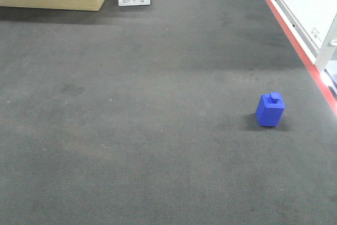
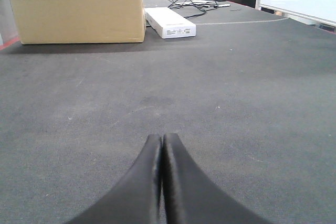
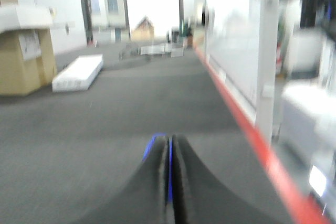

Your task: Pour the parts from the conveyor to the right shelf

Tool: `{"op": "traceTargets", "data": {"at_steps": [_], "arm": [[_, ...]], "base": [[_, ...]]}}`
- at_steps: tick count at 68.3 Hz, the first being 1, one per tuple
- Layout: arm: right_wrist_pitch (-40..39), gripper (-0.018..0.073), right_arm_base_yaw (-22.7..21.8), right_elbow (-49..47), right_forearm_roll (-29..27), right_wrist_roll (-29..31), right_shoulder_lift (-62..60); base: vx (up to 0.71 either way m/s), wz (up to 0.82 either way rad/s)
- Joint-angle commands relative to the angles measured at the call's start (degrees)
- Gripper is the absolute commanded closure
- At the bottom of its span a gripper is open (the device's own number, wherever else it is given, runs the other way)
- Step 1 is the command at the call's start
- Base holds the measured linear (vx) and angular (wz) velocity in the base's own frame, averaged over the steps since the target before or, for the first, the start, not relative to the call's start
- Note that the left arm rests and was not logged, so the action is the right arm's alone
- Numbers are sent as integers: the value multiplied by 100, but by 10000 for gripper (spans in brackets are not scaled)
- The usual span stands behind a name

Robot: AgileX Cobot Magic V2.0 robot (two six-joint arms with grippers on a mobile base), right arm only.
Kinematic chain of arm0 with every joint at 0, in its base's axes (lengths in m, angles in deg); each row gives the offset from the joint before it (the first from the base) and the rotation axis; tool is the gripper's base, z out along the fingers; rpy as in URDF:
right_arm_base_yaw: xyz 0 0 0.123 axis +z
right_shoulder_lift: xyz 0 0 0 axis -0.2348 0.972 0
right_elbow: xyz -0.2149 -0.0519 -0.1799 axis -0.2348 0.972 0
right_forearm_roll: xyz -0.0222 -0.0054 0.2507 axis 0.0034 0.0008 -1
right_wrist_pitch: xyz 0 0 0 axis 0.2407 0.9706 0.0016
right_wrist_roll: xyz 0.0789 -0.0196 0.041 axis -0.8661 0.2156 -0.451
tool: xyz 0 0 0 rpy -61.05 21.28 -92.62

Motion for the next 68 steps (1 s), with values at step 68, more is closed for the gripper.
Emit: {"op": "traceTargets", "data": {"at_steps": [68], "arm": [[1935, 337, -3, -5386, 429, 34, 4466]], "base": [[0, 0]]}}
